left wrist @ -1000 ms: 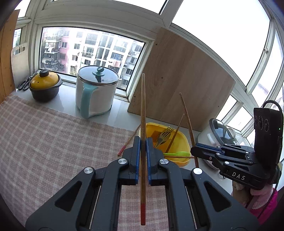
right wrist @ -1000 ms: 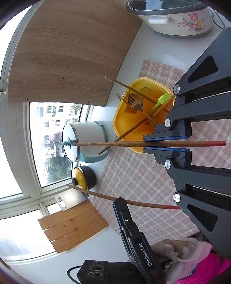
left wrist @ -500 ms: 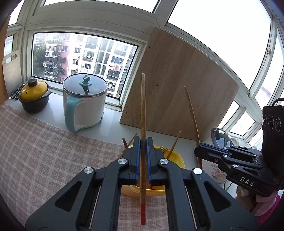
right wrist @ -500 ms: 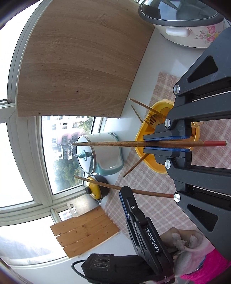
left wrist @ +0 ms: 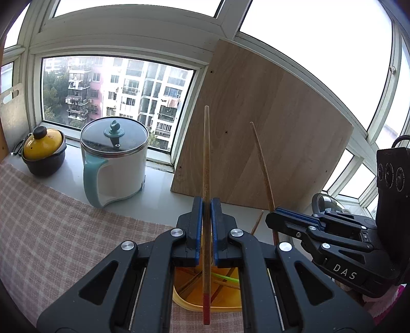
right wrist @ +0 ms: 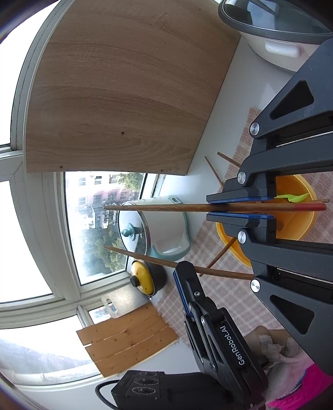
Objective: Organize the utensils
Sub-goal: 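Carry both chopsticks upright in both tools to the yellow container, then lower both chopsticks into the container and open both tools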
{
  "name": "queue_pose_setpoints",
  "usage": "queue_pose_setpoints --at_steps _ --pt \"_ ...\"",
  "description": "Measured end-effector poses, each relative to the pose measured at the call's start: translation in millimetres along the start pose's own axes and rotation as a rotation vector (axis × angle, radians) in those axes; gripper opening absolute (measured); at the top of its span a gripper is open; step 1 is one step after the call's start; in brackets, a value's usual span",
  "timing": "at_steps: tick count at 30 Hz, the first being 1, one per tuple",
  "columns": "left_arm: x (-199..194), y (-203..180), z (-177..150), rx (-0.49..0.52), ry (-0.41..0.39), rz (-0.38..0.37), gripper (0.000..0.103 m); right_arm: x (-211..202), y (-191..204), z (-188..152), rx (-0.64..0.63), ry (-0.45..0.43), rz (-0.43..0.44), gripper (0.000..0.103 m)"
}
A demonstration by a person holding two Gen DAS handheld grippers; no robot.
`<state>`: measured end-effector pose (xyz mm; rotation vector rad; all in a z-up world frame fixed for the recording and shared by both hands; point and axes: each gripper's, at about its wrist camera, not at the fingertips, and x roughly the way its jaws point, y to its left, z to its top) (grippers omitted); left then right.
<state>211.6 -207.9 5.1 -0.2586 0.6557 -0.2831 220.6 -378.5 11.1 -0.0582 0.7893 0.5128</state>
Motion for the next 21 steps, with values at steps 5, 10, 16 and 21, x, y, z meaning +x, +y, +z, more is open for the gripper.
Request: queue_pose_setpoints --at_steps 5,10,16,21 --pt "9.0 -3.2 3.3 0.011 -0.016 0.009 0.004 9.2 -2.7 0.2 0.001 -0.008 0.002 0.005" --pt "19.0 -1.8 2.3 0.008 -0.011 0.017 0.004 16.0 -4.4 1.6 0.026 -0.017 0.037 0.005" --pt "25.0 -0.7 -1.0 0.008 -0.009 0.020 0.004 27.8 -0.2 -1.0 0.045 -0.011 0.064 0.005" --pt "25.6 1.1 -2.2 0.008 -0.011 0.022 0.004 34.7 -1.3 -2.7 0.064 -0.009 0.067 0.005"
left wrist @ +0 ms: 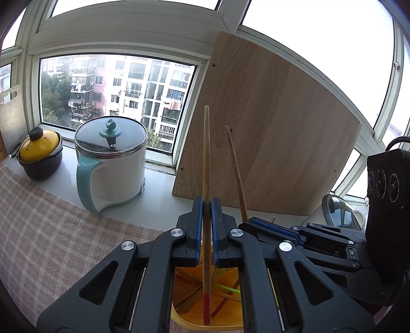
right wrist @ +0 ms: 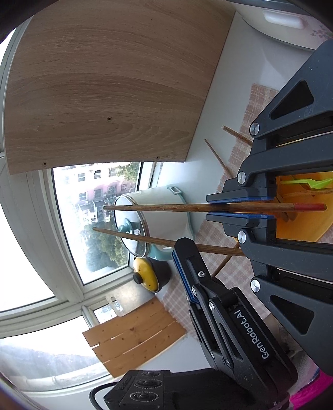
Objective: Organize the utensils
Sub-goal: 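Lower both chopsticks into the container and open both tools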
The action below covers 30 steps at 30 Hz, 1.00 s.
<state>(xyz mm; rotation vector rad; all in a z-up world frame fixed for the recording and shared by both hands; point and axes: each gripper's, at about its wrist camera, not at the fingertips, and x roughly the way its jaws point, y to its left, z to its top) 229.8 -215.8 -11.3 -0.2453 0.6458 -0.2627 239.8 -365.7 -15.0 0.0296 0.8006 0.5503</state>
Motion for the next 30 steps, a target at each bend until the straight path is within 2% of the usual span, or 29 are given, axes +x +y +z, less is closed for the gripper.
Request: queue_pose_setpoints --at_steps 14,27,30 --pt "4.9 -2.6 -7.5 0.010 -0.021 0.007 0.004 9.4 -2.9 -7.1 0.001 0.005 -0.019 0.005" --pt "-3.2 1.4 -19.9 0.017 0.020 0.018 0.004 2.0 -7.4 -16.7 0.018 0.044 -0.071 0.006" --pt "-10.1 3.2 -23.3 0.006 0.027 0.014 0.011 -0.6 -7.2 -19.6 0.022 0.059 -0.088 0.006"
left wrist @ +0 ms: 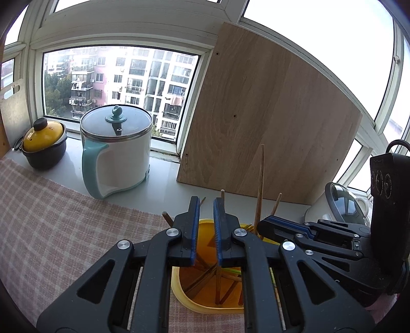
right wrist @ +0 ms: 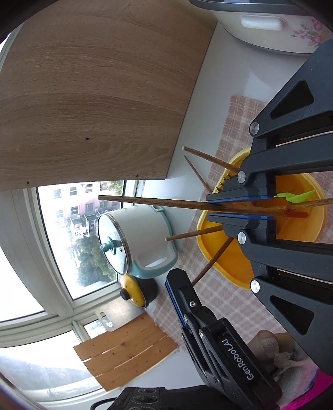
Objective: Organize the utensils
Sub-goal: 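Lower both chopsticks into the container and open both tools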
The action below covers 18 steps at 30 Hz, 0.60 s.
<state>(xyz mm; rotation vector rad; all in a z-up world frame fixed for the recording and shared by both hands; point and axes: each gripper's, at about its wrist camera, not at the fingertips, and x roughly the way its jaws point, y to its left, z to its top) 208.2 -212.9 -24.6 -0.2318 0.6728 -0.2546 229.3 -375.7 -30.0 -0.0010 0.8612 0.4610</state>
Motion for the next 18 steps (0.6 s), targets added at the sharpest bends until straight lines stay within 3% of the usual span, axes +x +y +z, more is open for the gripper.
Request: queue_pose_setpoints --at_steps 10,14,18 --pt "-29.8 1.2 -12.7 0.018 0.007 -0.002 0.011 -21.4 4.7 -10.5 -0.002 -0.011 -0.024 0.006" --pt "-43.4 0.3 -17.2 0.029 0.010 0.000 0.011 -33.6 11.5 -15.4 -0.010 -0.028 -0.048 0.016" --pt "-60.7 -3.0 -22.8 0.054 0.008 0.001 0.011 -48.4 19.8 -22.2 -0.015 -0.051 -0.066 0.018"
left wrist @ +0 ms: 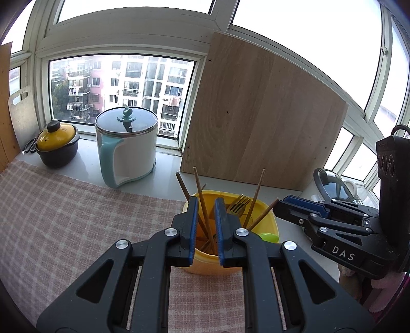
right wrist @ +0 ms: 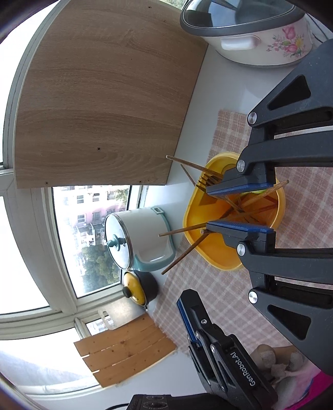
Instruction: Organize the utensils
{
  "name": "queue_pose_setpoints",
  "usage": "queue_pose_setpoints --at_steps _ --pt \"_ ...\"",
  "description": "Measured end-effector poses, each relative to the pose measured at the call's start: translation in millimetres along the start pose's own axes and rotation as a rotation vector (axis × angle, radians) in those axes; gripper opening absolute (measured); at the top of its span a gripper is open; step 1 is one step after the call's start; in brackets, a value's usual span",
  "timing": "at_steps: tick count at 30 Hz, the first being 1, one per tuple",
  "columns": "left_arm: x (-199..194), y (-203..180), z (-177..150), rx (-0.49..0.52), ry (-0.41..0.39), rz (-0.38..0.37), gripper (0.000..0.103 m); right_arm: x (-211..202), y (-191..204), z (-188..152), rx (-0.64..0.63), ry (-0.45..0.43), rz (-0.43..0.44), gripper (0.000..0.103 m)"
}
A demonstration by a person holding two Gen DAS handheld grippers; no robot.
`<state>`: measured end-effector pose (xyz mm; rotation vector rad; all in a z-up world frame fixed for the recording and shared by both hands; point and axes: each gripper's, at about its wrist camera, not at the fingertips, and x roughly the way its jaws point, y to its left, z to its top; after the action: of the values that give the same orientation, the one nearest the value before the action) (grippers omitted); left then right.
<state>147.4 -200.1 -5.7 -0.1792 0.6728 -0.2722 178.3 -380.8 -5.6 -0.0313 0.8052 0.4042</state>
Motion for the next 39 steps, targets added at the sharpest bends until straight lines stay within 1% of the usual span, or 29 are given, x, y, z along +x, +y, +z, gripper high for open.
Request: queue_pose_setpoints --at_steps 1,2,3,4,5,7,9,10,11,13,15,16,17,19,21,22,25,27,30,32,37,39 --pt "-4.3 -0.8 -1.3 0.005 0.000 0.000 0.013 -3.8 1.5 -1.4 0.002 -0.004 -0.001 0.019" --pt "-8.3 -1.5 -2.7 0.011 0.000 -0.001 0.020 -7.6 2.9 -2.9 0.004 -0.009 -0.003 0.020" --pt "-12.8 -2.4 -4.6 0.018 0.001 -0.003 0.024 -11.4 4.6 -4.2 0.006 -0.014 -0.008 0.025" --pt "-16.7 -2.9 -6.4 0.023 0.000 -0.003 0.027 -15.3 6.5 -5.8 0.005 -0.019 -0.016 0.033" --pt "-21.3 -3.4 -8.4 0.029 0.001 -0.002 0.027 -19.8 8.7 -7.4 0.003 -0.027 -0.026 0.039" --pt "-29.7 -3.1 -12.4 0.034 0.005 -0.005 0.027 -28.4 12.3 -11.2 -0.004 -0.044 -0.047 0.042" --pt "-38.3 -3.3 -16.6 0.040 0.010 -0.008 0.033 -36.6 16.6 -14.1 -0.012 -0.055 -0.061 0.042" --pt "-42.5 -3.9 -18.7 0.045 0.011 -0.007 0.039 -40.3 18.8 -15.3 -0.014 -0.059 -0.067 0.045" --pt "-46.8 -4.3 -20.7 0.049 0.011 -0.006 0.042 -43.7 20.7 -16.4 -0.014 -0.064 -0.073 0.048" --pt "-56.1 -5.2 -25.3 0.061 0.012 -0.005 0.043 -50.4 25.2 -18.9 -0.014 -0.077 -0.084 0.060" --pt "-63.8 -6.6 -29.0 0.074 0.016 0.001 0.052 -56.6 28.6 -21.2 -0.012 -0.088 -0.101 0.063" --pt "-68.0 -7.1 -30.9 0.078 0.016 0.004 0.060 -58.6 29.1 -22.0 -0.010 -0.092 -0.111 0.066" --pt "-71.9 -7.3 -32.7 0.081 0.014 0.007 0.063 -61.5 30.9 -23.8 -0.007 -0.095 -0.123 0.068" --pt "-78.9 -7.1 -36.0 0.085 0.016 0.016 0.068 -67.7 33.4 -28.4 -0.004 -0.104 -0.141 0.074" --pt "-83.9 -6.2 -38.7 0.085 0.022 0.027 0.071 -72.8 37.2 -32.3 -0.002 -0.113 -0.159 0.078" --pt "-86.3 -5.6 -40.1 0.087 0.023 0.032 0.073 -74.6 38.9 -33.6 -0.002 -0.118 -0.168 0.080" --pt "-93.9 -5.6 -43.9 0.103 0.017 0.055 0.077 -80.6 42.2 -38.9 0.001 -0.133 -0.194 0.080" --pt "-98.5 -6.3 -46.6 0.117 0.010 0.079 0.082 -82.9 44.3 -42.4 0.002 -0.134 -0.207 0.080" --pt "-105.3 -6.3 -50.0 0.125 -0.004 0.099 0.090 -84.9 46.1 -45.4 0.004 -0.130 -0.218 0.080" --pt "-108.4 -6.2 -51.6 0.129 -0.005 0.119 0.100 -87.5 47.3 -47.8 0.008 -0.133 -0.225 0.080" --pt "-114.4 -6.0 -54.4 0.139 -0.010 0.161 0.100 -91.1 46.9 -51.4 0.027 -0.136 -0.229 0.080" --pt "-116.6 -5.3 -54.9 0.136 -0.011 0.164 0.101 -91.3 46.4 -52.6 0.035 -0.136 -0.239 0.080"
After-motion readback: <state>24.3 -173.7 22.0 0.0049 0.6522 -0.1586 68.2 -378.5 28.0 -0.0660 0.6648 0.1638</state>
